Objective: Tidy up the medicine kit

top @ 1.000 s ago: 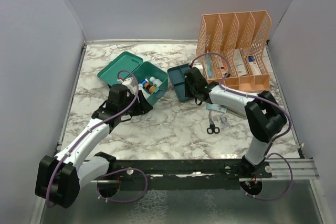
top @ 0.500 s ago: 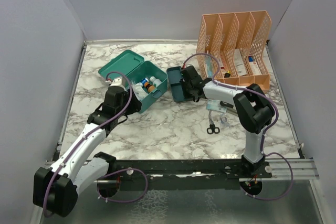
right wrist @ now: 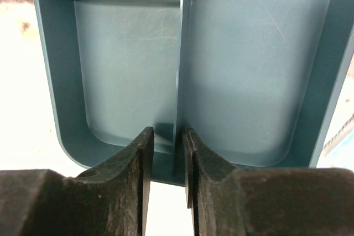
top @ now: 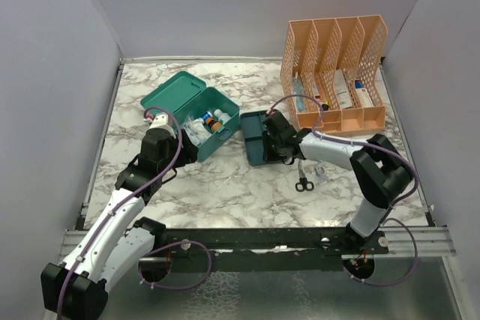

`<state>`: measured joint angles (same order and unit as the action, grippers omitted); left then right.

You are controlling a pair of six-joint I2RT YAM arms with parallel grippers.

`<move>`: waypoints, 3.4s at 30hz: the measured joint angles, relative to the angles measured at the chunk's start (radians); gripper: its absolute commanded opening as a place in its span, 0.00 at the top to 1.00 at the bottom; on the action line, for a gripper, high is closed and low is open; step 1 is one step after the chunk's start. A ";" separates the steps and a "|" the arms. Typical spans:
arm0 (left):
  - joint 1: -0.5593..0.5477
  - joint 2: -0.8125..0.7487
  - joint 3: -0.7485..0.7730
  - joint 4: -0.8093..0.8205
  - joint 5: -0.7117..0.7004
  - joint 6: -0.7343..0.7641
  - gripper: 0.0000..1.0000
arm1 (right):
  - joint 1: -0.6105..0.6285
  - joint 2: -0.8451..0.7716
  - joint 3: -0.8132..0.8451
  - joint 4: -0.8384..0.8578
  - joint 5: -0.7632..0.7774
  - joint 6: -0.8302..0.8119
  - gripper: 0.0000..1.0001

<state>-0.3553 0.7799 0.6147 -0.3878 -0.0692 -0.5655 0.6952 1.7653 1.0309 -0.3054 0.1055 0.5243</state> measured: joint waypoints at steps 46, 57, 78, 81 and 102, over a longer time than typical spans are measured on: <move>0.000 -0.099 -0.001 -0.061 0.001 0.038 0.32 | -0.326 -0.584 -0.470 -0.212 0.290 0.360 0.60; 0.000 -0.093 -0.002 -0.061 0.001 0.039 0.32 | -0.329 -0.558 -0.493 -0.173 0.266 0.380 0.79; 0.000 -0.101 -0.002 -0.061 0.001 0.040 0.32 | -0.329 -0.639 -0.455 -0.073 -0.106 0.237 0.87; 0.000 -0.109 -0.002 -0.061 0.001 0.040 0.32 | -0.329 -0.632 -0.431 -0.024 -0.199 0.240 0.87; 0.000 -0.122 -0.002 -0.061 0.001 0.040 0.31 | -0.069 -0.060 0.029 0.192 -0.053 0.326 0.87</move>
<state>-0.3557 0.6579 0.6128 -0.4492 -0.0685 -0.5255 0.6266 1.7050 1.0595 -0.1131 0.0521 0.8505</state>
